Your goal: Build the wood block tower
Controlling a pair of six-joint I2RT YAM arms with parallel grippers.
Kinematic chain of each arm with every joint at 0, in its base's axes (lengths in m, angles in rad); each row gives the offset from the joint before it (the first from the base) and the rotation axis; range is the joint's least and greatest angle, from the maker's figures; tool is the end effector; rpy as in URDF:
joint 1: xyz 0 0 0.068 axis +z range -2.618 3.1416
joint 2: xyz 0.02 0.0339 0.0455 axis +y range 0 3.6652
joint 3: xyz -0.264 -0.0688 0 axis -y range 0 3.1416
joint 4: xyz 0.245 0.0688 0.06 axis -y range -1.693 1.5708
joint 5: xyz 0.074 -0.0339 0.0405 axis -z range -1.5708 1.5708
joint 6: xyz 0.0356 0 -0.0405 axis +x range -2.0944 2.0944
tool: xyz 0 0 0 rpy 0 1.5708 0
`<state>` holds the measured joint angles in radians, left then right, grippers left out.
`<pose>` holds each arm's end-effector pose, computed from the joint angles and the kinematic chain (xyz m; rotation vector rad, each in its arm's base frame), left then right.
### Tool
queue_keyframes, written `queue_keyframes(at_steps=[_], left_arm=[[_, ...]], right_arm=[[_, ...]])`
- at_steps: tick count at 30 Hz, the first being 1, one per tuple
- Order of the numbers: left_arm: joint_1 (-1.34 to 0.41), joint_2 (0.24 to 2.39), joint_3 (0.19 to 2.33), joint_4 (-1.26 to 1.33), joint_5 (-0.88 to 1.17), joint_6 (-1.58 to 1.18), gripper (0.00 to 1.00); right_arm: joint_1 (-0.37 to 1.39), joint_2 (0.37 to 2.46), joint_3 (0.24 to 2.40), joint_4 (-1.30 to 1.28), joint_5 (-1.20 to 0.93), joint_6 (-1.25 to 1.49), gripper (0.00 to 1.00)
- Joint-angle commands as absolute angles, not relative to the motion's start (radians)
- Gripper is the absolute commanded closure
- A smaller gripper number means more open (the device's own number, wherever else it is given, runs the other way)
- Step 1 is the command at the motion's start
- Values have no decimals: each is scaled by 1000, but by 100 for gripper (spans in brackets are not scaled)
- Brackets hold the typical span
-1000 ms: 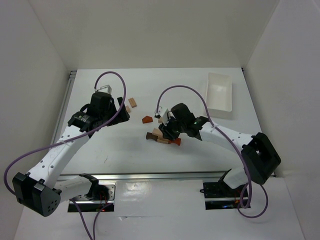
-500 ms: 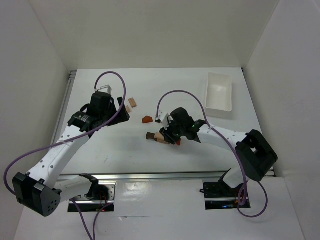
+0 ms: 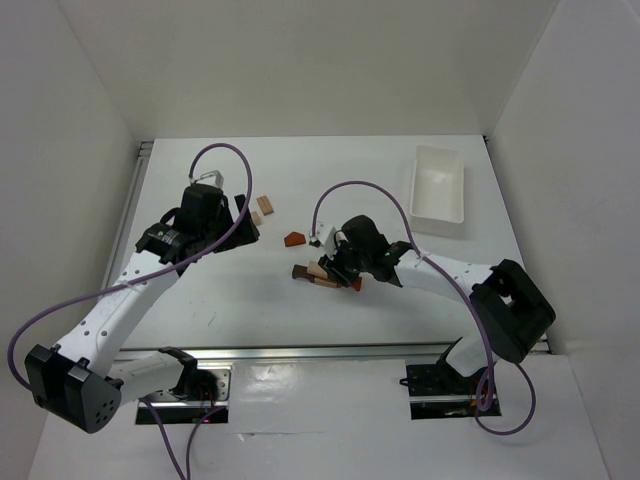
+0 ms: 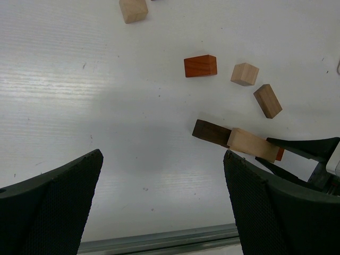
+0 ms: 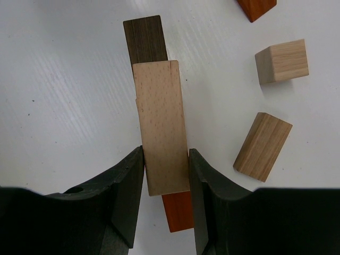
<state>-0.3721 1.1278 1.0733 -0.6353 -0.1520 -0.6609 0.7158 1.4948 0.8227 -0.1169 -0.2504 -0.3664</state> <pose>0.2246 -0.0819 0.3291 -0.4087 2.2424 -0.3794 0.2247 0.2071 0.1942 -1.3281 1.9711 0.4642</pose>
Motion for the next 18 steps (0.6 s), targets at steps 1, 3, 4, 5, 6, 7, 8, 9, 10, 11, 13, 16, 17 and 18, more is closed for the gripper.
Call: queue_keyframes(at_steps=[1,3,4,5,6,7,8,9,10,11,13,16,17,18], left_arm=[[-376,1129,1069,-627,-161,-663,0],[-376,1129,1069,-627,-161,-663,0],[-376,1129,1069,-627,-161,-663,0],[-376,1129,1069,-627,-161,-663,0],[-376,1129,1069,-627,-161,-663,0],[-376,1129,1069,-627,-161,-663,0],[-376,1138,1069,-627,-161,-654,0],[-376,1138,1069,-627,-161,-653,0],[-376,1138,1069,-627,-161,-653,0],[-376,1138,1069,-627,-161,-653,0],[-376,1138,1069,-627,-161,-653,0],[-376,1138,1069,-627,-161,-653,0],[-376,1138,1069,-627,-161,-653,0],[-376,1138,1069,-627,-161,-653,0]], right_arm=[[721,1491,813,-63,-264,-391,86],[721,1491,813,-72,-264,-391,86],[721,1491,813,-72,-264,-391,86],[721,1491,804,-72,-264,-400,86],[721,1491,804,-72,-273,-400,86],[721,1500,804,-72,-273,-400,86],[721,1500,804,-72,-273,-400,86],[721,1500,804,-72,-273,-400,86],[721,1500,804,-72,-273,-400,86],[721,1500,804,-63,-273,-400,85],[721,1509,795,-63,-273,-400,83],[721,1509,795,-63,-273,-400,83],[721,1509,795,-63,-273,-400,83],[721,1509,795,-54,-273,-400,83]])
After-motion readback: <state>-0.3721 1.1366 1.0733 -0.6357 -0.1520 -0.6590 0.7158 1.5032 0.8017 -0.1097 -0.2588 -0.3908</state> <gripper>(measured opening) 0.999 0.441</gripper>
